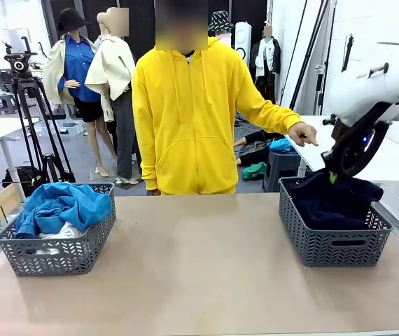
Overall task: Sort the tops and bottoms.
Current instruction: Sort the clothes according to human instructions.
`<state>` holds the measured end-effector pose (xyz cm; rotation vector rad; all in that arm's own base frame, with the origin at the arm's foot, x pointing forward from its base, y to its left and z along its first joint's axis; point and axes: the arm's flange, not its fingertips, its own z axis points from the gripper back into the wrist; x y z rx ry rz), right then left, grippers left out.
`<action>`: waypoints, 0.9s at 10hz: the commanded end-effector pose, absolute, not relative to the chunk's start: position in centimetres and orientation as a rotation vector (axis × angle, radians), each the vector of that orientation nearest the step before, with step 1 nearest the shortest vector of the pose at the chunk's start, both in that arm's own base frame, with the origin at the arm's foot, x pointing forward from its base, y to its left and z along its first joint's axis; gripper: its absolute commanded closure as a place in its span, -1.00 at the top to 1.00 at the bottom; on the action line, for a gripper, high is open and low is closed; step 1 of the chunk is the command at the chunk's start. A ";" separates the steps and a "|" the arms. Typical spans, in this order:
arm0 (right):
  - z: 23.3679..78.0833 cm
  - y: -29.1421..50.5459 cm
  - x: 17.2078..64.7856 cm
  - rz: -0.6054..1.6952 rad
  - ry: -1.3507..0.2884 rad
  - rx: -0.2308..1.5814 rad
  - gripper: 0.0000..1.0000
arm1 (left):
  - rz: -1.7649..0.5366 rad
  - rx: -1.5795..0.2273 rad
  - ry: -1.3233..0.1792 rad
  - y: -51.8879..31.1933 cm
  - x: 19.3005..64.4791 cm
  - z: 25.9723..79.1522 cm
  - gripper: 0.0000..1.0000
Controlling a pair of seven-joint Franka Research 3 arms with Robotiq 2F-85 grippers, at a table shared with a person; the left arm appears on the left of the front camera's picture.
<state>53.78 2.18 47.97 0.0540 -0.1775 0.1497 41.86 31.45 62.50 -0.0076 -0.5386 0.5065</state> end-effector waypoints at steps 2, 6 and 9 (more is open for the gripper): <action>43.3 3.1 53.8 0.140 -0.120 0.080 -1.00 | 0.504 -0.003 -0.536 31.4 41.7 62.5 1.00; 43.8 3.6 53.4 0.146 -0.129 0.060 0.30 | 0.504 -0.003 -0.536 31.4 41.7 62.5 1.00; 46.1 3.7 52.2 0.139 -0.157 0.036 1.00 | 0.504 -0.003 -0.536 31.4 41.7 62.5 1.00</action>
